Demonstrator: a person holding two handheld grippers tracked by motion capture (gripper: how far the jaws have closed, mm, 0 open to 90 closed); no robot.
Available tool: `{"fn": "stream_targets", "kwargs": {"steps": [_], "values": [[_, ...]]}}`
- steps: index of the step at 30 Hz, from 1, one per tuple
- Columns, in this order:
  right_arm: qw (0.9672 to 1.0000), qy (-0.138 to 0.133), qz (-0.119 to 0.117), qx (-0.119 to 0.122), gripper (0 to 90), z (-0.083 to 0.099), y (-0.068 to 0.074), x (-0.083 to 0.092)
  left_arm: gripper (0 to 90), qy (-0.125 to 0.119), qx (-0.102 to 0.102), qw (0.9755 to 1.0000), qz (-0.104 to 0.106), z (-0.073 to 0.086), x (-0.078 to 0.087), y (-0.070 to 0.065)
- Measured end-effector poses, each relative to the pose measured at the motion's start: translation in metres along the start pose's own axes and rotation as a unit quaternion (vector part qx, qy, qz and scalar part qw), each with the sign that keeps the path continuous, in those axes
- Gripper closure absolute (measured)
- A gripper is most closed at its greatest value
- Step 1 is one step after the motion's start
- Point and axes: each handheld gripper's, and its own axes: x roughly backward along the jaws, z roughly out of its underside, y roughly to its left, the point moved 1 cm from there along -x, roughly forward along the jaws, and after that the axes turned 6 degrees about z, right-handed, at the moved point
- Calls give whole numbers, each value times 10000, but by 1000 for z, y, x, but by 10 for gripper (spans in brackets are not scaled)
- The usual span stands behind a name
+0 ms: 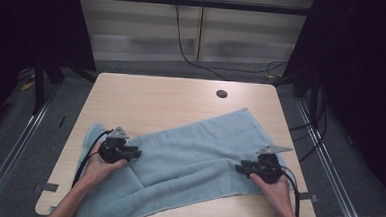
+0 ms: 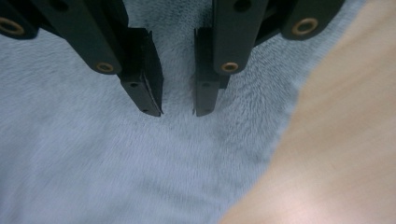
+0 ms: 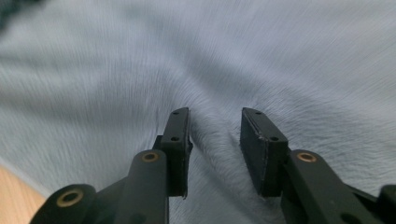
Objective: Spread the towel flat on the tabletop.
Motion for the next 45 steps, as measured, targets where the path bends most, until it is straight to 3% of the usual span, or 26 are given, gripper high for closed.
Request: {"fn": "stream_targets", "kwargs": {"steps": [3,8,11,12,17,19,20,22,23,26,31,34,38,40,42,45], "values": [[10000,-24,43,5,632,2,1,-4,725,-2,78,9999,-88,0,3,2],[9990,-117,380,-205,641,-10,-20,-13,704,-8,117,9999,-41,6,9,2],[9971,-134,750,-38,608,-24,-27,-26,689,30,32,10000,80,10,10,-4],[9958,-162,897,13,579,-35,-28,-38,688,107,41,9998,148,10,11,-10],[9941,-232,1055,31,539,-57,-29,-61,679,213,-126,9989,389,15,12,-26],[9948,-266,983,9,512,-67,-28,-71,675,195,-183,9988,402,18,13,-32],[9960,-467,764,63,515,-73,-25,-75,671,177,-193,9991,326,19,13,-35],[9959,-583,690,55,514,-75,-22,-75,671,101,-260,9990,359,18,12,-37],[9966,-636,523,75,512,-76,-14,-71,681,62,-224,9989,416,16,12,-37],[9975,-556,403,181,508,-74,-2,-61,698,-61,-112,9988,473,11,14,-31],[9972,-637,-183,355,591,-57,32,-28,743,-372,-20,9982,466,0,22,-23],[9966,-227,-444,651,624,-31,61,-20,754,-306,-41,9988,393,-1,22,-21],[9971,60,-253,712,631,-17,63,-25,745,-231,-38,9990,392,0,19,-20],[9980,55,-234,583,654,-13,54,-26,739,-259,-56,9988,410,0,21,-21],[9982,54,44,596,650,-14,45,-25,718,-313,-34,9989,339,-1,23,-20],[9989,8,115,461,665,-13,26,-22,706,-383,36,9987,335,0,28,-17]]}}
